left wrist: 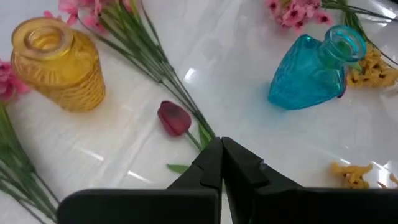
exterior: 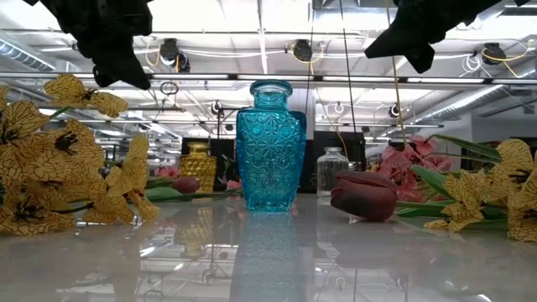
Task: Sort flowers into vase by color
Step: Put the top left pink flower into the transparent vase
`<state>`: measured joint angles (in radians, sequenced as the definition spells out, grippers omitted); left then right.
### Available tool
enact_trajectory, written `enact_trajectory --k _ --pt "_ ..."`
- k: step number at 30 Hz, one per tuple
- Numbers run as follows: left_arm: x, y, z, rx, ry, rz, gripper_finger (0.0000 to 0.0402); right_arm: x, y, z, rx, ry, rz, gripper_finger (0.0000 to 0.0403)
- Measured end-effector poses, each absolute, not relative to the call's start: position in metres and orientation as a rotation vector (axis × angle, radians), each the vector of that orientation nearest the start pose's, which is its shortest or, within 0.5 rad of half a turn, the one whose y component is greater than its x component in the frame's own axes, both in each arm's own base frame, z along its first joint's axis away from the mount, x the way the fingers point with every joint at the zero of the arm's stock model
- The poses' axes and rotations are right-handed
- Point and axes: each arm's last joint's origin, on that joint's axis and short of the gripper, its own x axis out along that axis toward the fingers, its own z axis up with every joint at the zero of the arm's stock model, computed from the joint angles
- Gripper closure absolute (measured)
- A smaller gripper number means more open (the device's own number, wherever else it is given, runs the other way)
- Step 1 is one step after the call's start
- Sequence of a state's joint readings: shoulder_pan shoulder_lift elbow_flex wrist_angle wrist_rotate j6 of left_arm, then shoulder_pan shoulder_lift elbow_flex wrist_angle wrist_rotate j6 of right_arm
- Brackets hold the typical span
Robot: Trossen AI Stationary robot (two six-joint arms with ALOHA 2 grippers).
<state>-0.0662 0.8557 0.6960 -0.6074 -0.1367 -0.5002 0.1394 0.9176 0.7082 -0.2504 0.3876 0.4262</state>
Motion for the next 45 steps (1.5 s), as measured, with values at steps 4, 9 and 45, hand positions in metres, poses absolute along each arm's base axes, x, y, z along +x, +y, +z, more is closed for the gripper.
enact_trajectory --k 4,9,45 --pt "0.173 -0.007 0.255 -0.385 0.72 0.256 0.0391 0.196 0.016 0.279 0.293 0.386 -0.333 0.0403" --pt "0.17 0.002 0.251 -0.503 0.719 0.453 0.0391 0.196 0.016 0.279 0.293 0.386 -0.333 0.0403" --pt "0.191 0.07 0.178 -0.447 1.12 0.98 0.0145 0.196 0.016 0.279 0.269 0.394 -0.33 0.0403"
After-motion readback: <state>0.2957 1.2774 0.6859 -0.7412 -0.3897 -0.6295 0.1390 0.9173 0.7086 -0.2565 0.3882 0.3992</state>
